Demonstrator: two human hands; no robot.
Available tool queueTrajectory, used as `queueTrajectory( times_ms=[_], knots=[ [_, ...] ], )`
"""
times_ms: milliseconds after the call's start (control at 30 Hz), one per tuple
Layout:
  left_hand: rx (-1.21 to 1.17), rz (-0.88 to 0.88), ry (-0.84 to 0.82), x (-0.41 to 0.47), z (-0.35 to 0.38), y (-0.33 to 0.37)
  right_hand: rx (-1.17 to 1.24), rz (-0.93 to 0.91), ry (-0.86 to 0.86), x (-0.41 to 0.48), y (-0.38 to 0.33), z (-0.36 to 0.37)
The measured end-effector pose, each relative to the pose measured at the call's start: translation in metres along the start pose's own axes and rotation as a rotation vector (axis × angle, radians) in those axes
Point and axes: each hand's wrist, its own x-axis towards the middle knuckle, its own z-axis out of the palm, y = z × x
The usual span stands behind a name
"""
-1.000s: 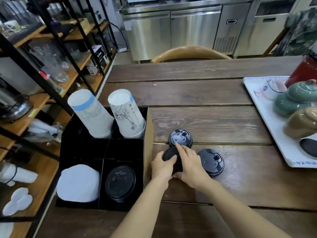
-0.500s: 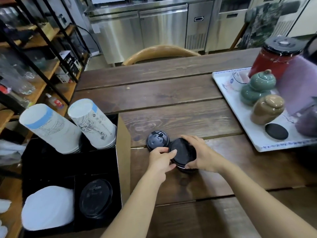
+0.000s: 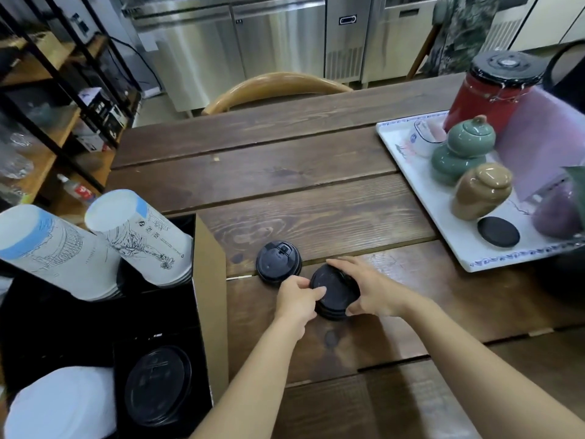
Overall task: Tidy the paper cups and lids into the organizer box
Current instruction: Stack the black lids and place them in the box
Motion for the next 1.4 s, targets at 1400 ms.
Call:
queueTrajectory(
  times_ms=[1400],
  knots=[
    [-0.245,0.001,0.295,0.039,-0.052,0.05,0.567,0.087,0.275,0.075,-0.056,0.014]
  ],
)
